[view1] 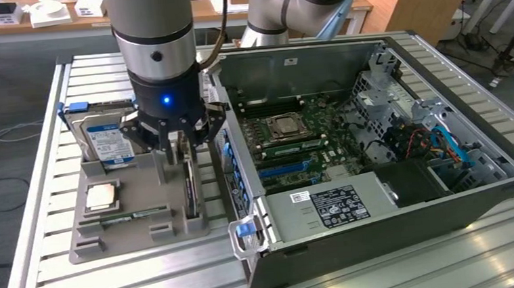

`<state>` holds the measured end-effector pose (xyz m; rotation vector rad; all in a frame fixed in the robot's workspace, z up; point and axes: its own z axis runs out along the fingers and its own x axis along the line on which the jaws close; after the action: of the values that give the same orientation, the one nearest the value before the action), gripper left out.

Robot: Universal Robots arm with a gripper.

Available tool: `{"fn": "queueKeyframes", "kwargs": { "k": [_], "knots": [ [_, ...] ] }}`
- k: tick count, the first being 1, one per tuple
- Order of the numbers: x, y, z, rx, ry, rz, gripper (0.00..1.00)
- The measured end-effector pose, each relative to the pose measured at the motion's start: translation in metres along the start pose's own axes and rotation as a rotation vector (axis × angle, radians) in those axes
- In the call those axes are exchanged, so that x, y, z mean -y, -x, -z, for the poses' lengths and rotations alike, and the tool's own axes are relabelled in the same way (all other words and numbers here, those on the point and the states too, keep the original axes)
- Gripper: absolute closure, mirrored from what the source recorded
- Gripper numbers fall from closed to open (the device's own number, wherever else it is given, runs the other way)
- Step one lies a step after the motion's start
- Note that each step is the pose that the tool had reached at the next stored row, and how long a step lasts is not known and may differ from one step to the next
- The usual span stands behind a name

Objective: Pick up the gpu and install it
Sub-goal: 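Pick up the gpu and move the gpu toward the slot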

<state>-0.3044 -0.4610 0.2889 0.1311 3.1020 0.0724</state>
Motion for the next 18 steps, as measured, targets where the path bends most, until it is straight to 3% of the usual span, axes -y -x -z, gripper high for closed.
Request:
{"fn": "queueKeyframes", "kwargs": {
  "k": [6,13,18],
  "knots": [
    [0.0009,0.0,-0.0105,0.0043,0.0004,0.0,0.58],
    [0.0021,0.0,-0.0121,0.0046,0.0004,0.0,0.58],
    [0.0033,0.0,-0.0184,0.0051,0.0005,0.0,0.58]
  ]
}}
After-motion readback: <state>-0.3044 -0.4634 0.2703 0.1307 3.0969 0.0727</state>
